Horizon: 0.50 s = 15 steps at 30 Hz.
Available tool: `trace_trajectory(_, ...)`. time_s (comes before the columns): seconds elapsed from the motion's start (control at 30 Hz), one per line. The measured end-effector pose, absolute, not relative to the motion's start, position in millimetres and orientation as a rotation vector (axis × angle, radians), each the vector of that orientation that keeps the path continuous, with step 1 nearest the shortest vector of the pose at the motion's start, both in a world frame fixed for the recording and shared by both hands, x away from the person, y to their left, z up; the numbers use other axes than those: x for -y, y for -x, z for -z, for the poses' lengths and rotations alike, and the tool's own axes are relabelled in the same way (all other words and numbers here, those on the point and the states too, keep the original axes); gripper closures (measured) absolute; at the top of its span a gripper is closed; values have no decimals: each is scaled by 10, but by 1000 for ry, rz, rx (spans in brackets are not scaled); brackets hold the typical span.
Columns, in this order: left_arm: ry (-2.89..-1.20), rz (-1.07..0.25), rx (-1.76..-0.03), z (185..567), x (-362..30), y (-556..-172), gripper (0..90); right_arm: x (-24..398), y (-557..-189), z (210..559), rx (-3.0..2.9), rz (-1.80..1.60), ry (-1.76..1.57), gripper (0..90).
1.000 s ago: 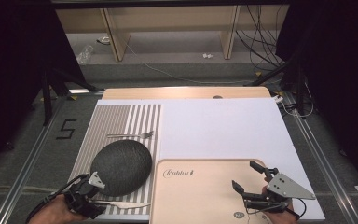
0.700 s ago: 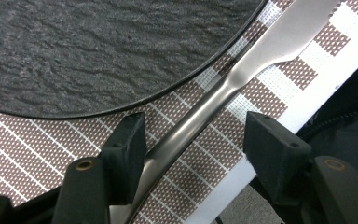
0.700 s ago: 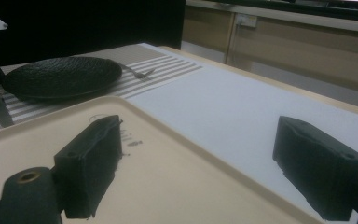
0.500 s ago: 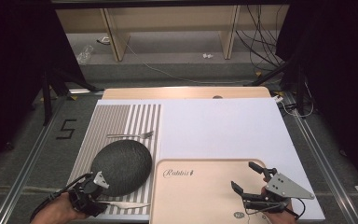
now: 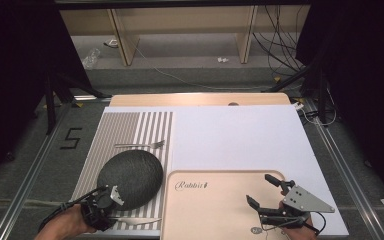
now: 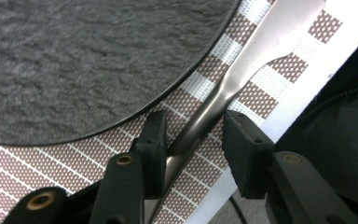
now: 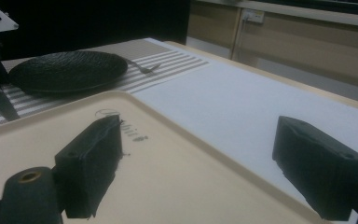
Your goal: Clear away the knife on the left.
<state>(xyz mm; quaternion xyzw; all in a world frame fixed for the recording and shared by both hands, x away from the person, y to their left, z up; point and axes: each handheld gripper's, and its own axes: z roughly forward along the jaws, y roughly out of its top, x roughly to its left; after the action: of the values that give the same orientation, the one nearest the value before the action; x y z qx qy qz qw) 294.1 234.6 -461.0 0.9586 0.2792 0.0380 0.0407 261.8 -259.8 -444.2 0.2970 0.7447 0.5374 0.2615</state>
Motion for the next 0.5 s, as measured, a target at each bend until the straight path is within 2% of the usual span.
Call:
trace_trajectory(0.17,-2953,-85,-808,4609,-2328,-2938,692,2595,-2618,4445,-2019,-1454,-803,167)
trace_trajectory(0.5,-2973,-78,-738,4606,-2315,-2913,761,2585,-2619,4450,-2025,-1450,-798,171)
